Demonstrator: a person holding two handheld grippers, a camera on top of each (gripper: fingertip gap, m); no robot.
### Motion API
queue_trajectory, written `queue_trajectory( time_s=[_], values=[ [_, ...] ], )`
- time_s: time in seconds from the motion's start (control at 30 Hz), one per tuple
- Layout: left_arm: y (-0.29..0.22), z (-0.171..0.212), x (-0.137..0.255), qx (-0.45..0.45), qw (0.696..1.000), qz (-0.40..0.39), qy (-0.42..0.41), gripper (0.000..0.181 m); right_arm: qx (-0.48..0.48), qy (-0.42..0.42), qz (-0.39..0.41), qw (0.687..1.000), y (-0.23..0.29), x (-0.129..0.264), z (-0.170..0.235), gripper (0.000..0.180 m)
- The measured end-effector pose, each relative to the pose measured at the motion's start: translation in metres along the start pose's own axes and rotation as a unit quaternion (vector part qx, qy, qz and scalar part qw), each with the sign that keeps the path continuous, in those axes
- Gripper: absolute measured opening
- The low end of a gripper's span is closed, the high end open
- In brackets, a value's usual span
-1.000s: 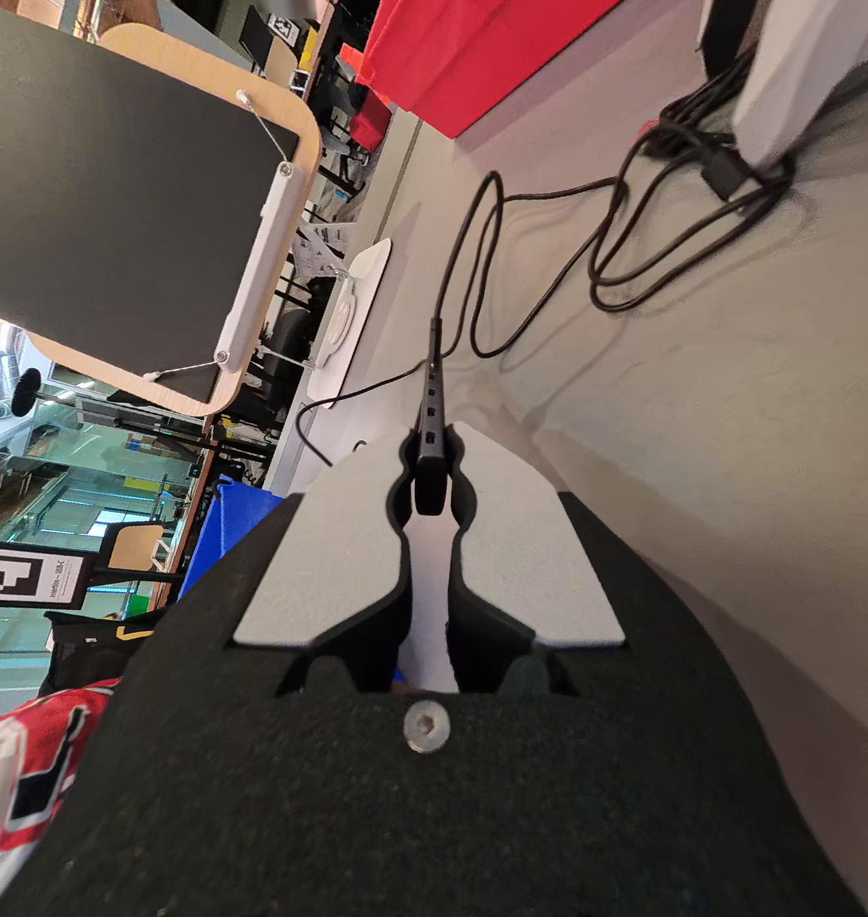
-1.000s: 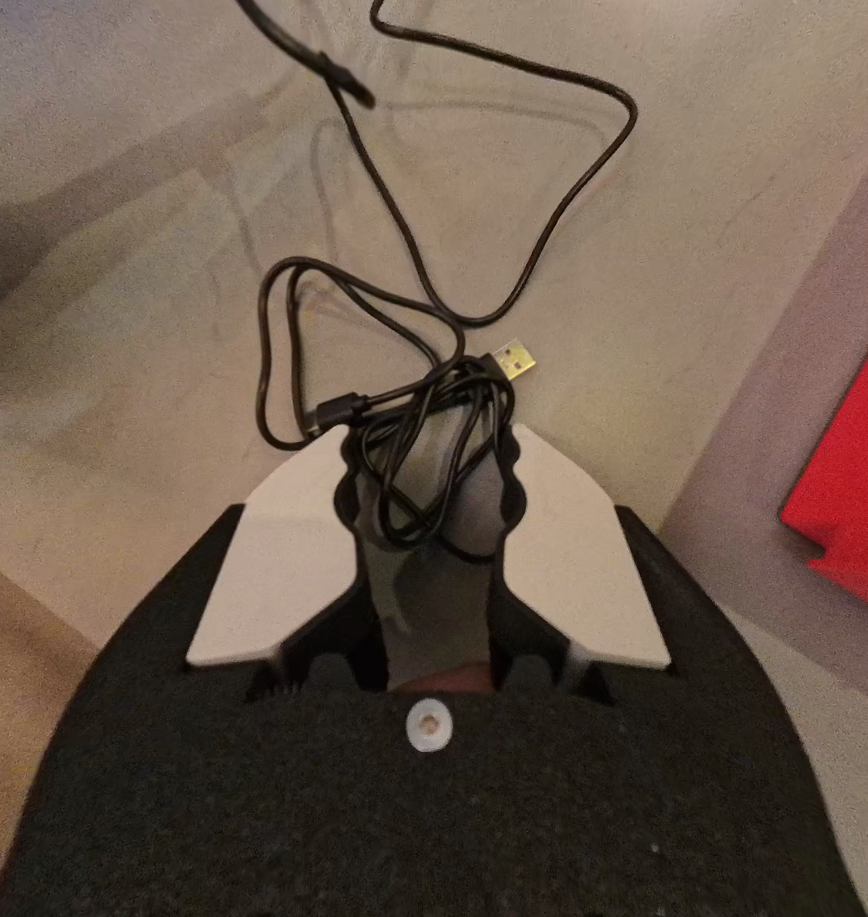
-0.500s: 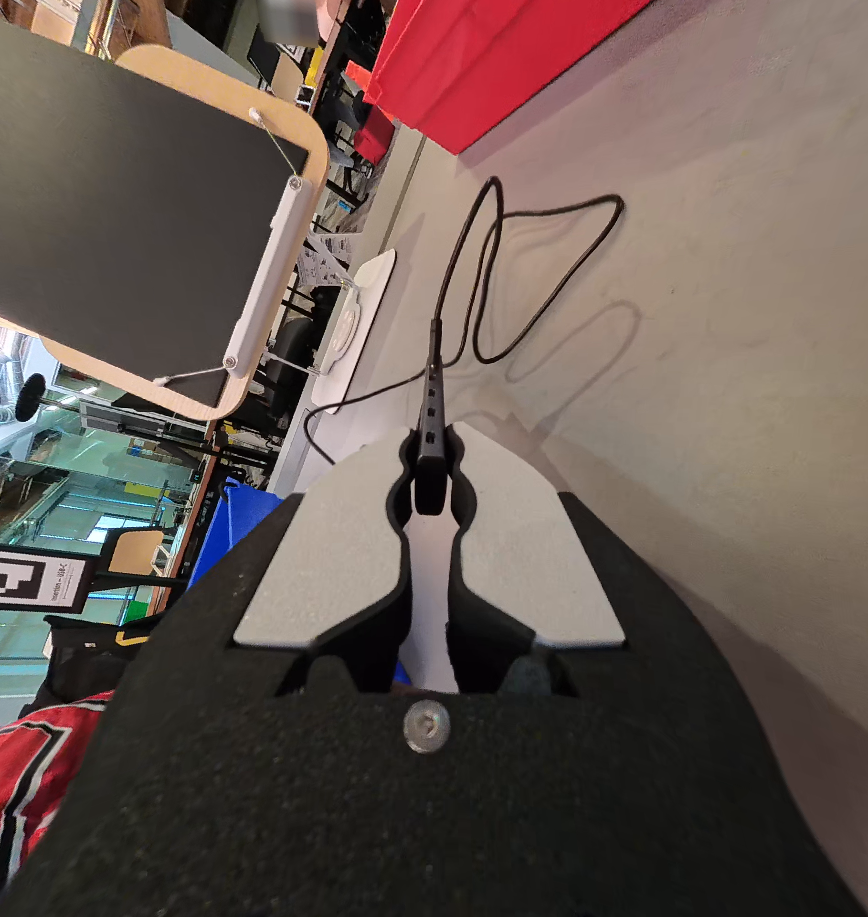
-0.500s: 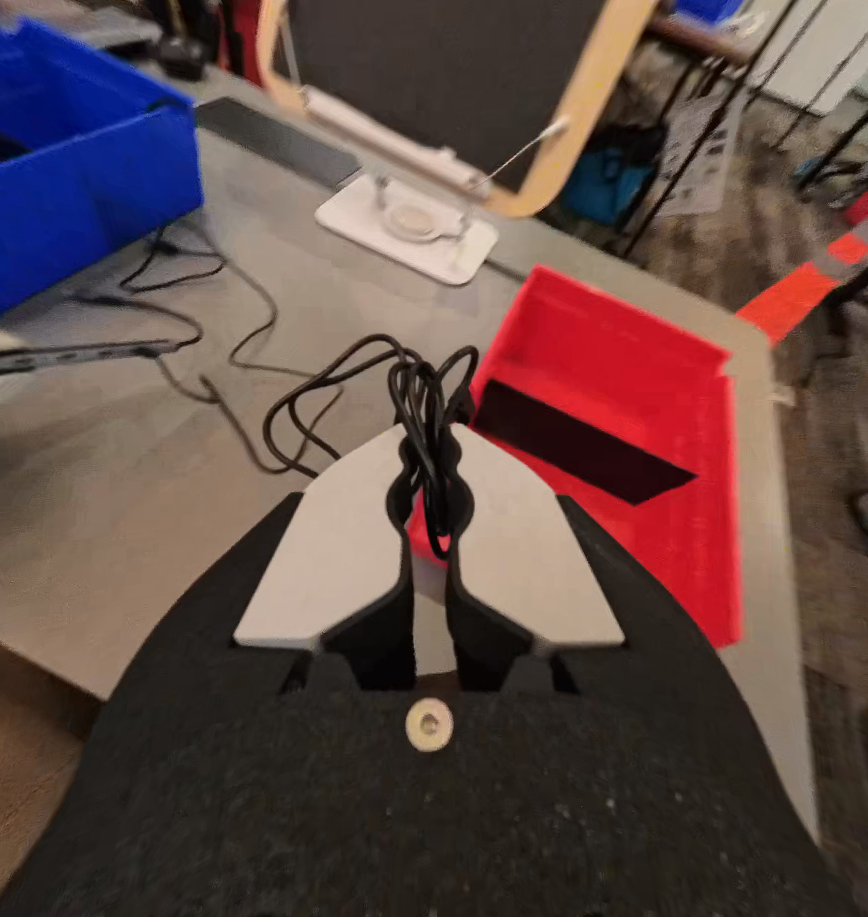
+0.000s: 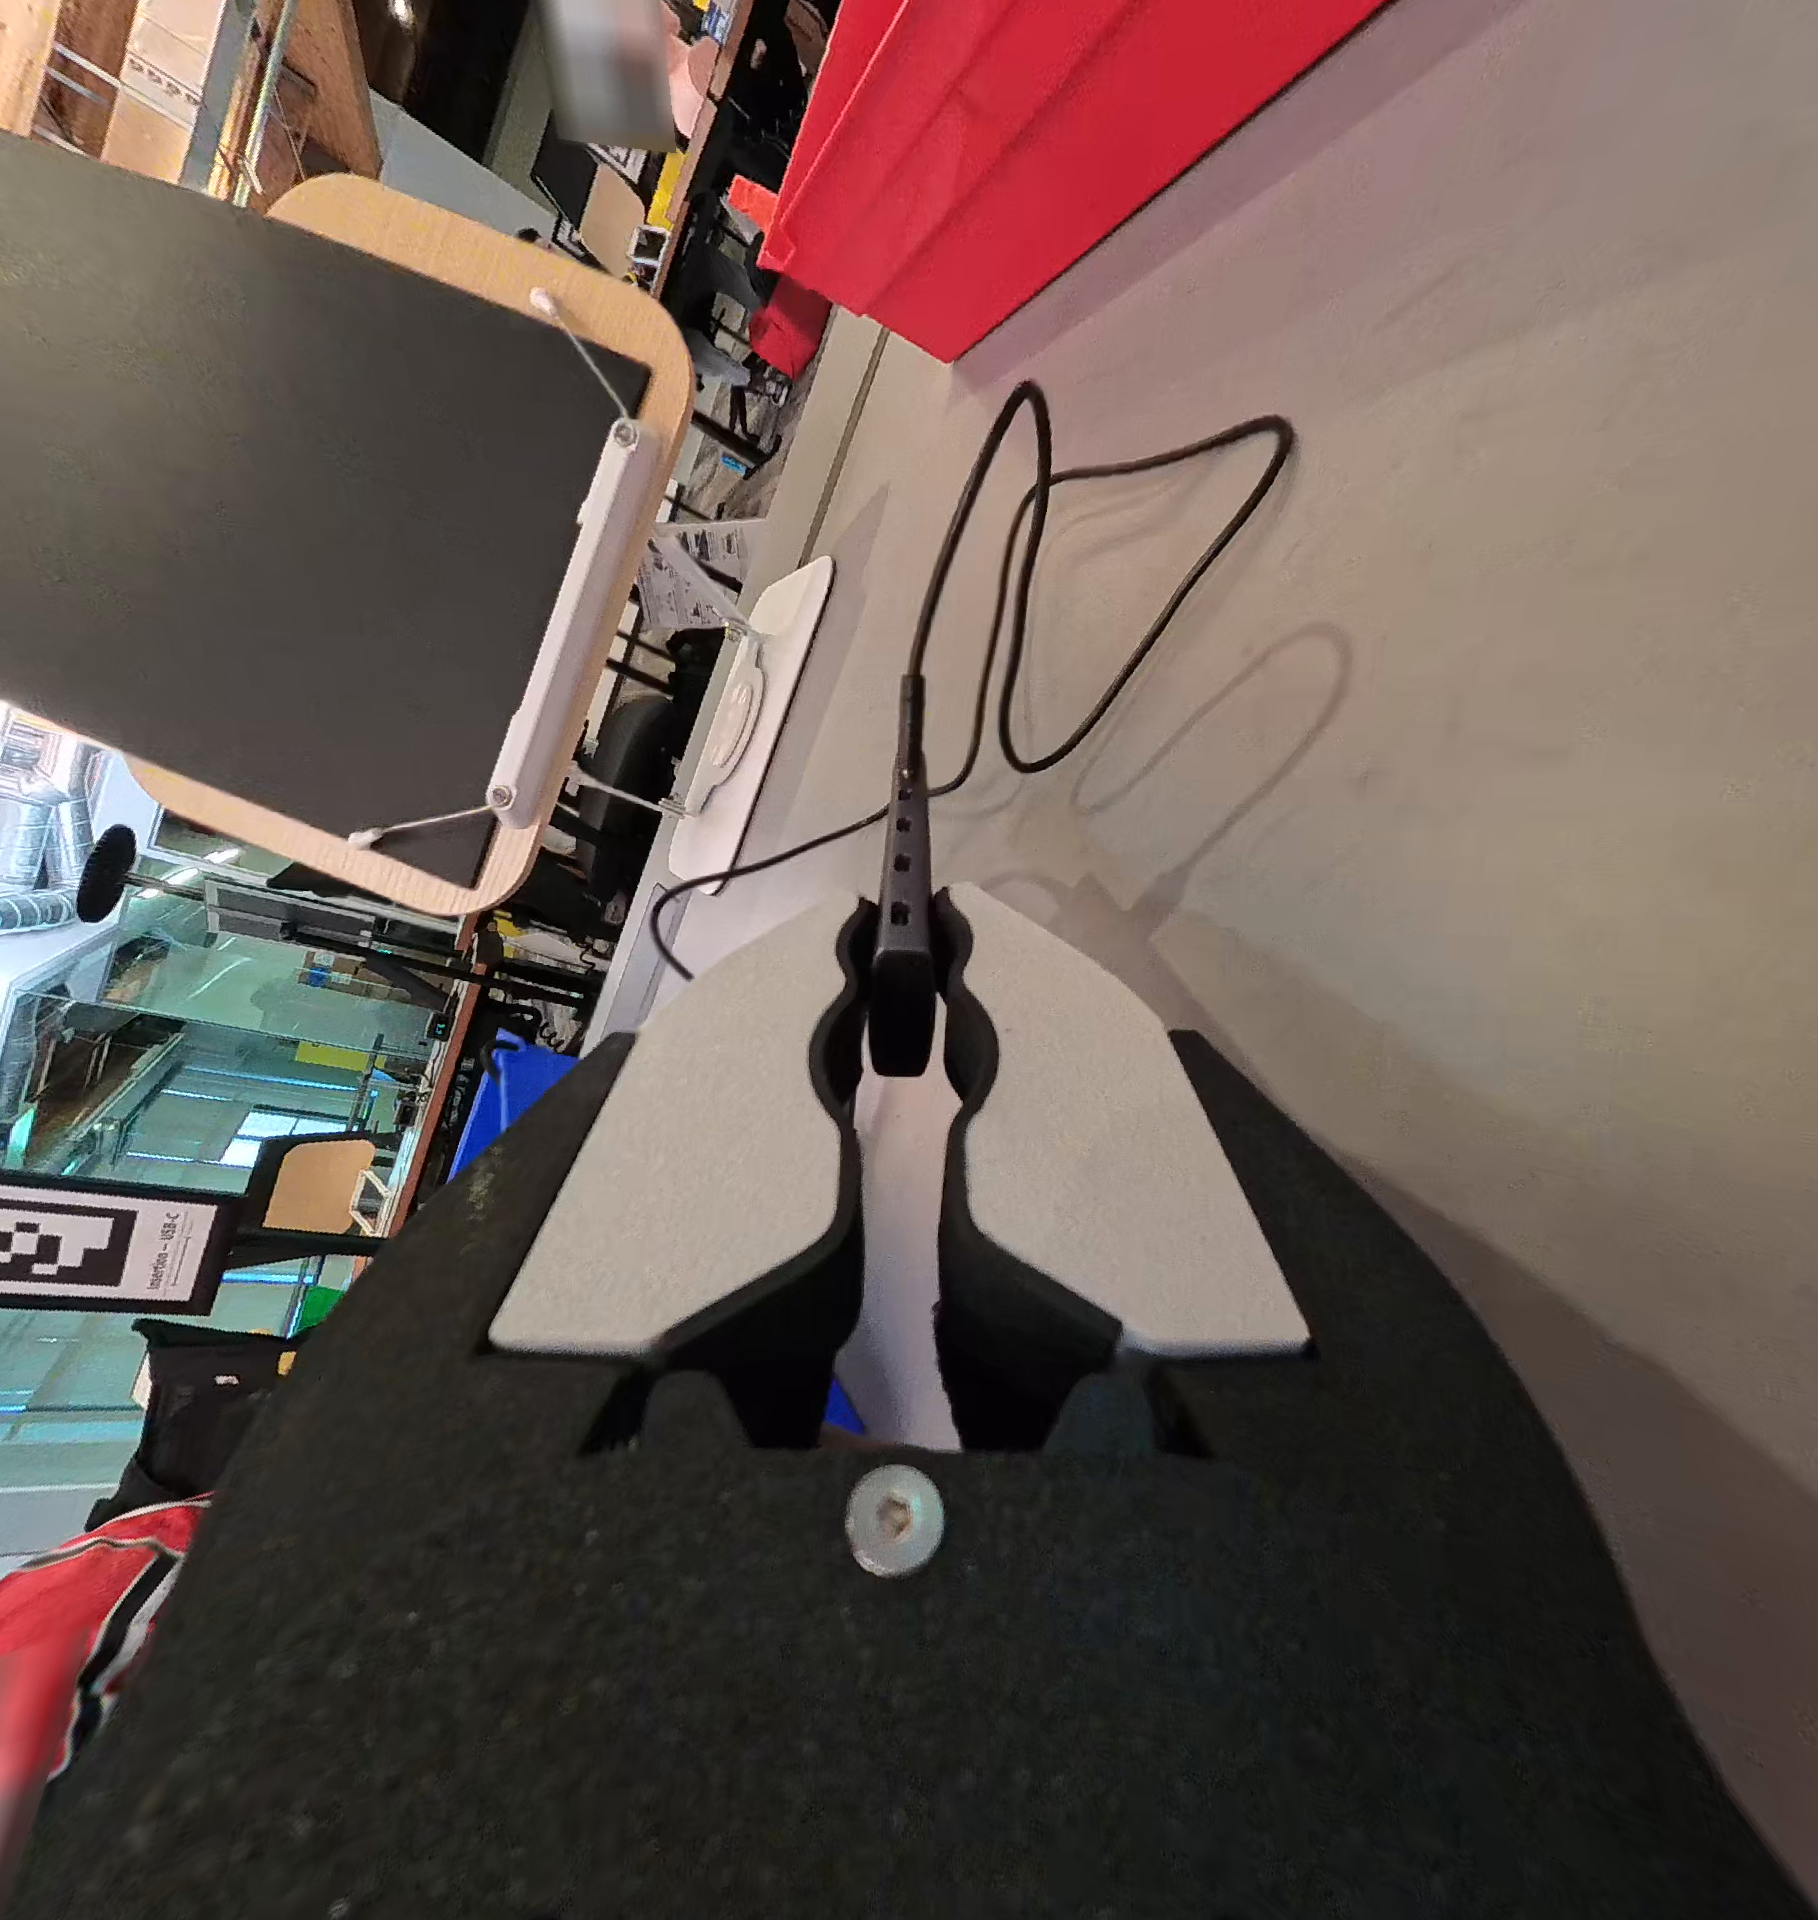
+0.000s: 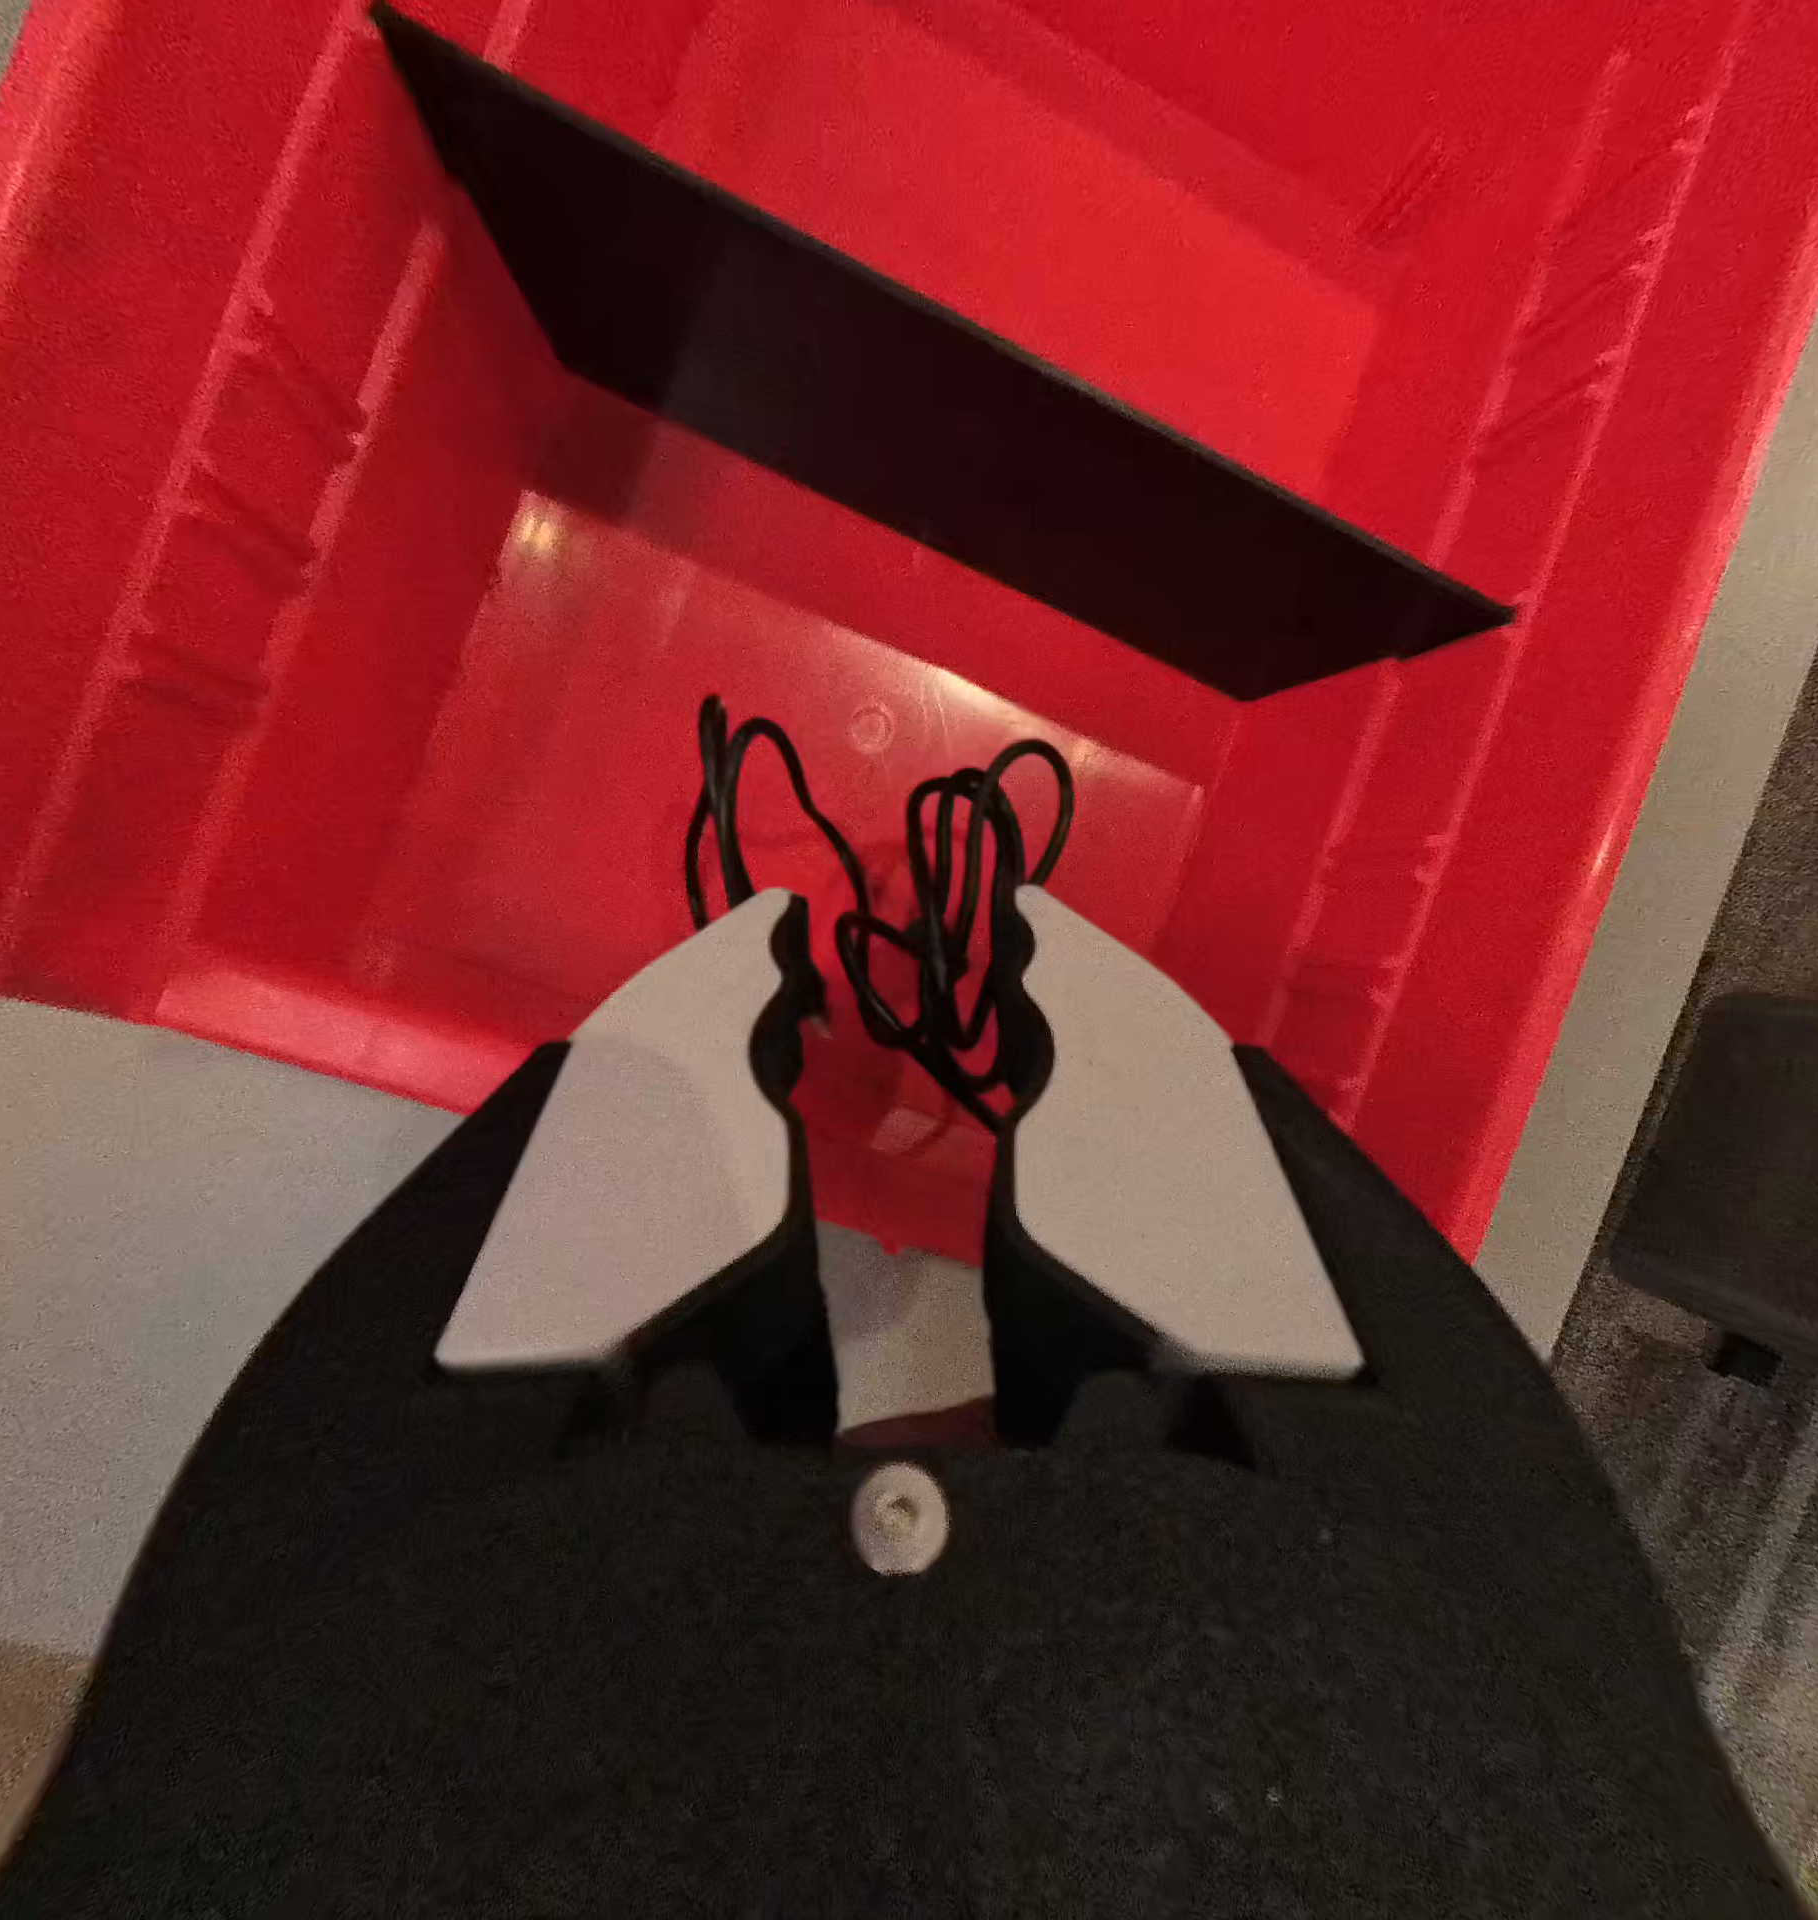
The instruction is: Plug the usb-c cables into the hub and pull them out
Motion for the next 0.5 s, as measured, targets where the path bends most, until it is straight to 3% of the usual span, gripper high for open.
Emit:
queue_trajectory(
  time_s=[0.2,0.3,0.37,0.5],
  values=[
    [0.023,-0.002,0.009,0.114,0.992,0.012,-0.058,0.009,0.034,-0.075,0.084,0.993,0.011,0.064,-0.007,0.04],
    [0.032,-0.009,0.018,0.157,0.977,0.058,-0.133,0.009,0.082,-0.195,0.02,0.977,0.056,0.089,-0.032,0.04],
    [0.035,-0.016,0.028,0.155,0.957,0.097,-0.226,0.009,0.173,-0.29,-0.095,0.936,0.104,0.098,-0.048,0.039],
    [0.039,-0.025,0.043,0.161,0.922,0.183,-0.301,0.009,0.322,-0.381,-0.181,0.848,0.161,0.09,-0.064,0.039]
  ],
)
Point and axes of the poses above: each gripper's, where its closed fingertips meet, x back along the fingers, z out of its underside, y = z × x across the jaws, the point moved 7 cm from there along x, back along the fingers, and after that the axes turned 10 degrees about x, right-handed, at the moved point
